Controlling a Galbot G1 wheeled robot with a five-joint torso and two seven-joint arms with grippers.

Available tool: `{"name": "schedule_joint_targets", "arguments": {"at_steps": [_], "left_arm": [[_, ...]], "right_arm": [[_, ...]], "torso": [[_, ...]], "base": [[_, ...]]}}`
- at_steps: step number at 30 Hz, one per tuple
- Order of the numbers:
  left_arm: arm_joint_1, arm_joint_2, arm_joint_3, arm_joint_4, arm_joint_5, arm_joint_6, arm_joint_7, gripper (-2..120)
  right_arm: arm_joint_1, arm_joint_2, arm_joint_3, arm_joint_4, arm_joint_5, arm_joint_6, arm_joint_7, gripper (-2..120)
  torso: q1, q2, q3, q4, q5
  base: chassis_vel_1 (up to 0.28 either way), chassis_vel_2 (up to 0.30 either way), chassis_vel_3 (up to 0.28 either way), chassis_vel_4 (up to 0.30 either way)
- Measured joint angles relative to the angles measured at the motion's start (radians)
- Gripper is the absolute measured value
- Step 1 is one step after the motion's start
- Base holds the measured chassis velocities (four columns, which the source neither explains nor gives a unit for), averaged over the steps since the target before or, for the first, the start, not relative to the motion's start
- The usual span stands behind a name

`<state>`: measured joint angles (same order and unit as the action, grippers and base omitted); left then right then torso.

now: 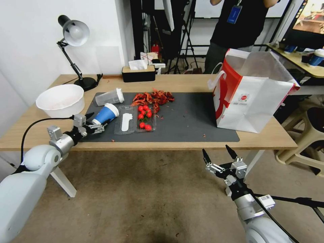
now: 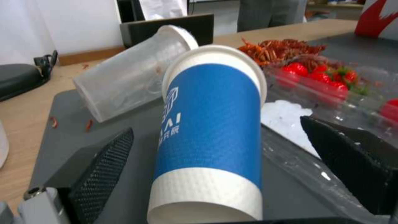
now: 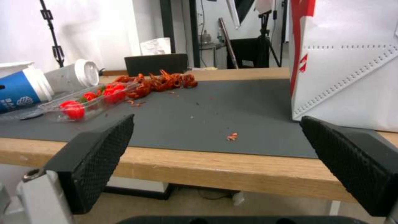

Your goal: Pick up the trash from the table and place it into the takeout bag.

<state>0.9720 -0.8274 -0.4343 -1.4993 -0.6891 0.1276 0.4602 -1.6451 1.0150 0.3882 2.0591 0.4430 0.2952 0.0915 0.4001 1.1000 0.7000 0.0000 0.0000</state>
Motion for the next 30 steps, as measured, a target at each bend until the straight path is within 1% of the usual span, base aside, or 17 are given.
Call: {"name": "schedule_joint_targets", "arguments": {"at_steps": [5, 12, 13, 14, 16, 19, 20, 22, 23, 26, 30], "left_arm": [[-0.014, 0.005, 0.015, 0.025, 0.026, 0.013, 0.013, 100], [-0.014, 0.005, 0.011, 0.034, 0.040, 0.013, 0.035, 100], [-0.015, 0.004, 0.011, 0.035, 0.038, 0.013, 0.038, 99], [-0.015, 0.003, 0.011, 0.035, 0.037, 0.014, 0.040, 96], [-0.016, 0.003, 0.011, 0.036, 0.036, 0.014, 0.041, 95], [-0.016, 0.000, 0.012, 0.036, 0.038, 0.017, 0.044, 79], [-0.016, 0.000, 0.012, 0.036, 0.038, 0.017, 0.044, 79], [-0.018, -0.002, 0.014, 0.038, 0.038, 0.017, 0.045, 71], [-0.018, -0.002, 0.014, 0.038, 0.038, 0.017, 0.045, 71], [-0.022, -0.003, 0.016, 0.039, 0.027, 0.017, 0.043, 55], [-0.022, -0.003, 0.017, 0.040, 0.018, 0.015, 0.038, 51]], "right_arm": [[0.000, 0.000, 0.003, 0.002, 0.000, 0.000, 0.001, 100], [0.000, 0.003, 0.005, 0.000, -0.002, 0.001, 0.003, 100], [0.001, 0.003, 0.005, -0.001, -0.002, 0.002, 0.003, 100], [0.001, 0.003, 0.005, -0.001, -0.002, 0.002, 0.003, 100], [0.001, 0.003, 0.005, -0.001, -0.002, 0.002, 0.003, 100], [0.006, 0.001, 0.005, -0.001, -0.002, 0.001, 0.008, 100], [0.006, 0.001, 0.005, -0.001, -0.002, 0.001, 0.008, 100], [0.008, 0.001, 0.004, -0.001, -0.002, -0.001, 0.012, 100], [0.008, 0.001, 0.004, -0.001, -0.002, -0.001, 0.012, 100], [0.008, 0.000, 0.004, 0.000, -0.002, -0.001, 0.014, 100], [0.008, 0.000, 0.002, 0.000, -0.002, -0.002, 0.016, 100]], "torso": [[0.000, 0.000, 0.000, 0.0000, 0.0000], [0.000, 0.000, 0.000, 0.0000, 0.0001], [0.000, 0.000, 0.000, 0.0000, 0.0001], [0.000, 0.000, 0.000, 0.0000, 0.0000], [0.000, 0.000, 0.000, 0.0000, 0.0000], [0.000, 0.000, 0.000, 0.0000, 0.0000], [0.000, 0.000, 0.000, 0.0000, 0.0000], [0.000, 0.000, 0.000, 0.0000, 0.0000], [0.000, 0.000, 0.000, 0.0000, 0.0000], [0.000, 0.000, 0.000, 0.0000, 0.0000], [0.000, 0.000, 0.000, 0.0000, 0.0000]], "base": [[0.000, 0.000, 0.000, 0.000], [0.000, 0.000, 0.000, 0.000], [0.000, 0.000, 0.000, 0.000], [0.000, 0.000, 0.000, 0.000], [0.000, 0.000, 0.000, 0.000], [0.000, 0.000, 0.000, 0.000], [0.000, 0.000, 0.000, 0.000], [0.000, 0.000, 0.000, 0.000], [0.000, 0.000, 0.000, 0.000], [0.000, 0.000, 0.000, 0.000], [0.000, 0.000, 0.000, 0.000]]}}
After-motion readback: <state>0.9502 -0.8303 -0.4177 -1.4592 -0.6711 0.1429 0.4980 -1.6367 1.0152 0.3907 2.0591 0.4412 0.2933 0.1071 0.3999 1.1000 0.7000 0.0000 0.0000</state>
